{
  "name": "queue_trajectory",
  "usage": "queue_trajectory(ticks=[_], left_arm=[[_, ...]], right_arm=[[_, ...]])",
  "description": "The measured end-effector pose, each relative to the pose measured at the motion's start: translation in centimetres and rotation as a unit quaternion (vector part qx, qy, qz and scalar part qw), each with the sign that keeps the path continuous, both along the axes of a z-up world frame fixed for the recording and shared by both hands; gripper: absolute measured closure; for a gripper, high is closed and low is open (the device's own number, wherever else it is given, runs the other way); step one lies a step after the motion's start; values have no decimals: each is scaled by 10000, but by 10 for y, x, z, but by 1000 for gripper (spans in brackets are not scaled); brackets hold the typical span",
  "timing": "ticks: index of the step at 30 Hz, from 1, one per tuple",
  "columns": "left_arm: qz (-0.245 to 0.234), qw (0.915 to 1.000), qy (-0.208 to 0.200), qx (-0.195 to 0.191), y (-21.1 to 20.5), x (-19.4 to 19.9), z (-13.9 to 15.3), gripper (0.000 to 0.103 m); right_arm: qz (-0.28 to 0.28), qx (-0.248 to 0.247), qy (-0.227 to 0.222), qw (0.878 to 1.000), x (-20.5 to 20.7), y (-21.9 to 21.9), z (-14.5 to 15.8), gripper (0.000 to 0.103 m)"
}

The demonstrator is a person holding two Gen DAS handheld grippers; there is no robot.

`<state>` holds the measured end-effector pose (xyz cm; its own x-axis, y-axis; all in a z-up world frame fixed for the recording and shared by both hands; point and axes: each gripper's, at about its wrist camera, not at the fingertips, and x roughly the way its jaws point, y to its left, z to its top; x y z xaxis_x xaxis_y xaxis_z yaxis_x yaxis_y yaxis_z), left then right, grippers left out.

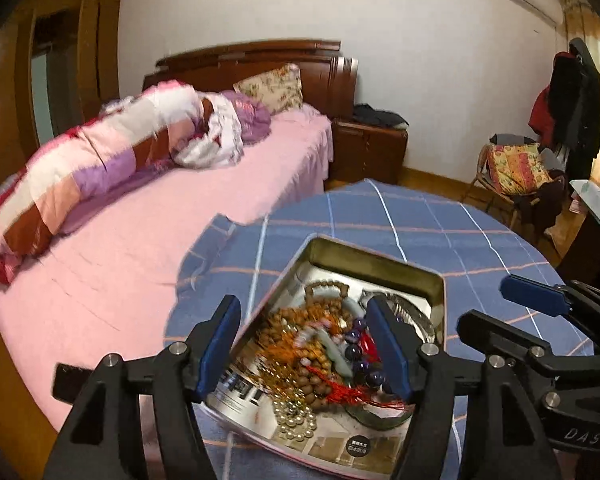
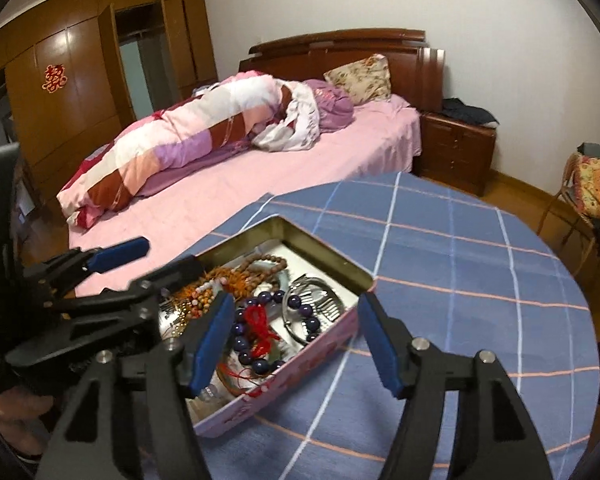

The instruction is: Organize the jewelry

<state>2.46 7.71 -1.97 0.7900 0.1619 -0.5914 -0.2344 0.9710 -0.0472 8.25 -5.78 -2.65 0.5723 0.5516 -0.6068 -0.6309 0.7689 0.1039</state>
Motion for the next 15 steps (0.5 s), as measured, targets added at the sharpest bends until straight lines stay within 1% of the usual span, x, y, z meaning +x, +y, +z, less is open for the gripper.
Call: queue_trajectory(ticks=[2,7,15], left_arm=[[45,9999,-123,49,0,-4,7,37],[136,9993,-333,99,5,-12,21,36],[190,9990,-400,36,9,-14,24,36]], right_arm=[[-97,36,-65,9999,-3,-3,5,29],[-160,57,-165,9997,-5,-4,10,28],[-172,87,-220,9996,-4,-4,12,26]])
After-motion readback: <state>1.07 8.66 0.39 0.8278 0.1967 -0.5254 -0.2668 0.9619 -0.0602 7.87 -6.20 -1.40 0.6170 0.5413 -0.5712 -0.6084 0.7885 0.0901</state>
